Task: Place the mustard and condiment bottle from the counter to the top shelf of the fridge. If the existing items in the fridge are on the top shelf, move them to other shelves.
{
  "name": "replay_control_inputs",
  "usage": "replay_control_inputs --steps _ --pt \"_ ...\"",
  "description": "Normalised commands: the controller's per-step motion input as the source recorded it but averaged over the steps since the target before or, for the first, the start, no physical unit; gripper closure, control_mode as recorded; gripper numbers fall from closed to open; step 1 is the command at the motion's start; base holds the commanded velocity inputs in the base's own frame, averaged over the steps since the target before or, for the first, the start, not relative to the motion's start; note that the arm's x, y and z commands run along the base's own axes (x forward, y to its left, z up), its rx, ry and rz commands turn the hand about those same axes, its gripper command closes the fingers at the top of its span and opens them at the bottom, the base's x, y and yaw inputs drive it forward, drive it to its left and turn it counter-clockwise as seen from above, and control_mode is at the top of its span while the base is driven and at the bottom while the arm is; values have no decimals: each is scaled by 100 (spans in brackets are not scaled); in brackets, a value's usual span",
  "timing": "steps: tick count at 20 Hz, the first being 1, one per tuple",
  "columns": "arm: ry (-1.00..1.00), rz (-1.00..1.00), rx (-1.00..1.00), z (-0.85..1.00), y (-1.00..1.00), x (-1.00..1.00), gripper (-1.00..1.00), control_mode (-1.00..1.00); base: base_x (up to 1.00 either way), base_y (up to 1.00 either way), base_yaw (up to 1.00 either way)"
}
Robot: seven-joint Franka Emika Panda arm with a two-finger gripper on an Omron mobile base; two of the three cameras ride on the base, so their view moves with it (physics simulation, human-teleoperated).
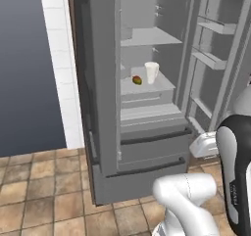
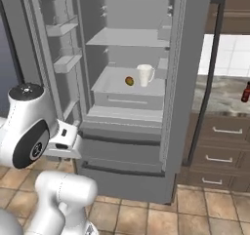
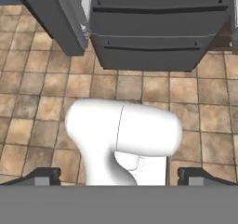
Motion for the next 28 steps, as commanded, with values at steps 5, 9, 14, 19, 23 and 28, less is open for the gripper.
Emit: replay_control_inputs --steps 5,9,14,19,23,28 --pt "0 0 0 0 0 0 -100 100 -11 -62 -38" --pt "0 0 0 0 0 0 -100 100 10 -91 -35" --pt "0 0 0 0 0 0 -100 100 42 -100 -23" --pt "0 0 0 0 0 0 -100 100 72 -100 -12" --pt "0 0 0 0 0 0 -100 100 99 -94 -2" --pt "0 0 0 0 0 0 -100 100 100 -68 0"
